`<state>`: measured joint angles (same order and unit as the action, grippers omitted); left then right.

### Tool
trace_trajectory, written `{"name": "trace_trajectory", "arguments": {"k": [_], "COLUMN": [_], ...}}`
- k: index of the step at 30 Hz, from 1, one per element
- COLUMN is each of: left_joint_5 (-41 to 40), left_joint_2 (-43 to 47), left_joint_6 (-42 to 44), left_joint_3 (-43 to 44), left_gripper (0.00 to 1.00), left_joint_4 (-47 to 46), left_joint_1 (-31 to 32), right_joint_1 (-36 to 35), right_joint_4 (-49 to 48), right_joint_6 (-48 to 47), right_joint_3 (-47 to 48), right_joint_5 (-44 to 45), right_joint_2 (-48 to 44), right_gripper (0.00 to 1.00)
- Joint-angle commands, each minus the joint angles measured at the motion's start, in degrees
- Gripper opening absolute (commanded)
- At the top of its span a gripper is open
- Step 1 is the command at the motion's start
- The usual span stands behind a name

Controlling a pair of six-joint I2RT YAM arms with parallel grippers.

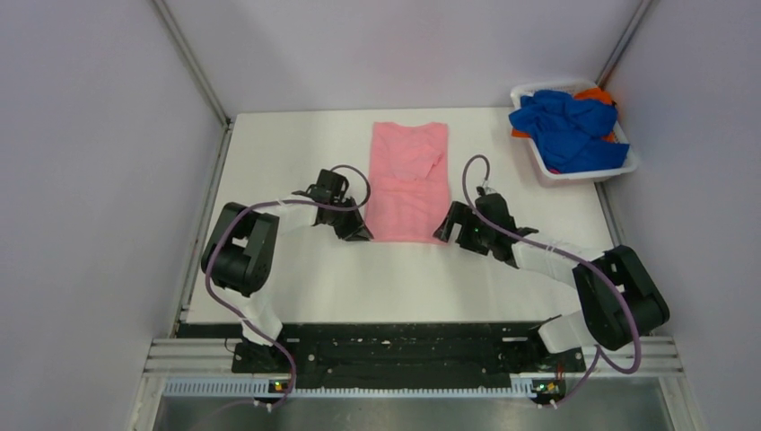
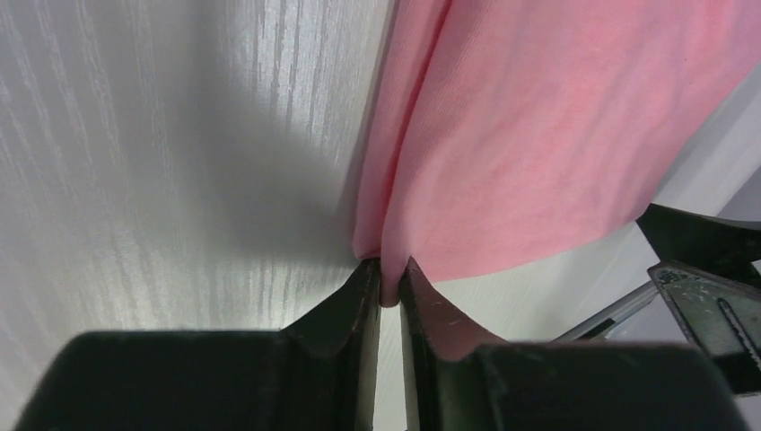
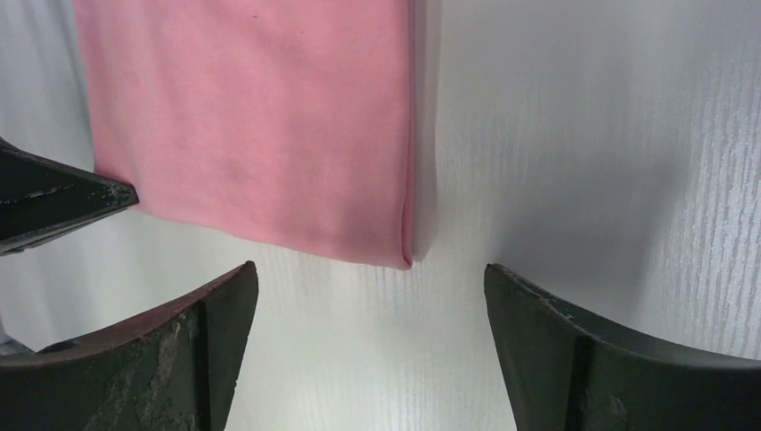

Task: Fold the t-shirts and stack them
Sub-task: Grab one side of the 2/3 rectangular tshirt with both arms

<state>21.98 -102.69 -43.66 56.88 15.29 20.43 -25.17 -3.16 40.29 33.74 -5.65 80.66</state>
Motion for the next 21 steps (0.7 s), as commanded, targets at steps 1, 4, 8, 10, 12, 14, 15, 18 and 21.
{"name": "trace_trajectory", "arguments": {"k": [1, 4, 8, 10, 12, 14, 15, 18, 21], "left_joint_5": [-1.5, -1.3, -1.4, -2.0, -2.6, -2.2, -1.5, -0.6, -2.9], "left_joint_2": [-2.5, -2.8, -1.6, -1.0, -0.2, 0.3, 0.5, 3.2, 9.2], "left_joint_6": [0.5, 0.7, 0.5, 0.4, 0.1, -0.3, -0.3, -0.6, -0.3], "left_joint_3": [0.4, 0.5, -0.7, -1.3, -2.0, -2.7, -2.8, -4.2, -7.2], "left_gripper": [0.10, 0.00, 0.00, 0.00, 0.00, 0.00, 0.00, 0.00, 0.00], "left_joint_4": [-0.6, -0.4, -1.0, -1.1, -1.3, -1.7, -1.7, -2.1, -0.1], "left_joint_1": [0.1, 0.1, 0.1, 0.1, 0.1, 0.1, 0.1, 0.7, 1.9], "right_joint_1": [-1.6, -2.4, -3.2, -3.7, -3.9, -4.3, -4.5, -5.1, -6.2], "right_joint_4": [-1.8, -3.5, -3.8, -3.4, -3.3, -3.4, -3.3, -3.0, -1.9], "right_joint_6": [1.1, 2.5, 3.0, 3.1, 3.1, 3.0, 2.6, 1.5, 0.7], "right_joint_3": [-0.8, -1.2, -0.1, 0.6, 0.7, 0.7, 0.8, 0.6, -0.9], "right_joint_5": [1.6, 2.6, 3.1, 3.8, 4.1, 3.9, 3.7, 1.5, -2.1], "right_joint_2": [0.4, 1.5, 4.0, 5.3, 6.1, 6.4, 6.4, 5.1, 0.7], "right_gripper": [0.93, 0.86, 0.68, 0.59, 0.50, 0.32, 0.20, 0.00, 0.00]}}
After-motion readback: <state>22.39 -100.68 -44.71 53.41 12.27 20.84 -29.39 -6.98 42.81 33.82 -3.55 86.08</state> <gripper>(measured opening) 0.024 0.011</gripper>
